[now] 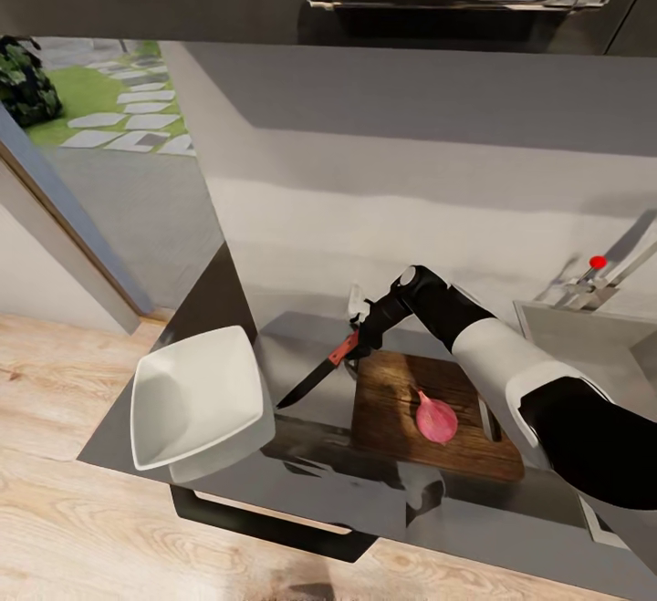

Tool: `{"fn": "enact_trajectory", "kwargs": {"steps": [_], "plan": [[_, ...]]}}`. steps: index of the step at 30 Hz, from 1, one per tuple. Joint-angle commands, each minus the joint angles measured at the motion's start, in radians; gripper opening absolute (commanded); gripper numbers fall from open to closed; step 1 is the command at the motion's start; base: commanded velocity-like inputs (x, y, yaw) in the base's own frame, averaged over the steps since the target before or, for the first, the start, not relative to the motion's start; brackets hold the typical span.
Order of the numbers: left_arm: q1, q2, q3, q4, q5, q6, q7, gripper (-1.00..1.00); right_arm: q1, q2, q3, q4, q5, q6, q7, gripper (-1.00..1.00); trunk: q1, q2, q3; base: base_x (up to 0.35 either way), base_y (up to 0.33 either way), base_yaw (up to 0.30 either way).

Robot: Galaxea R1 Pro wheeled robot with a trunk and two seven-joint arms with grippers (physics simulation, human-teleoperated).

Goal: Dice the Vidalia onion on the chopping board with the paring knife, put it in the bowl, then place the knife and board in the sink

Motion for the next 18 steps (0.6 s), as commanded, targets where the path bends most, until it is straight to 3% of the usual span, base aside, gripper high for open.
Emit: {"fn": "enact_trajectory", "kwargs": {"steps": [1, 18], "plan": [[-0.002, 0.0, -0.007, 0.004, 0.003, -0.007, 0.003, 1.0, 0.0, 0.0, 0.005, 0.0, -0.001, 0.015, 0.004, 1.0, 0.001, -0.001, -0.003, 0.0, 0.0, 0.0], [-0.002, 0.001, -0.007, 0.004, 0.003, -0.007, 0.003, 1.0, 0.0, 0.003, 0.005, 0.0, -0.001, 0.015, 0.004, 1.0, 0.001, -0.001, -0.008, 0.0, 0.0, 0.0]]}}
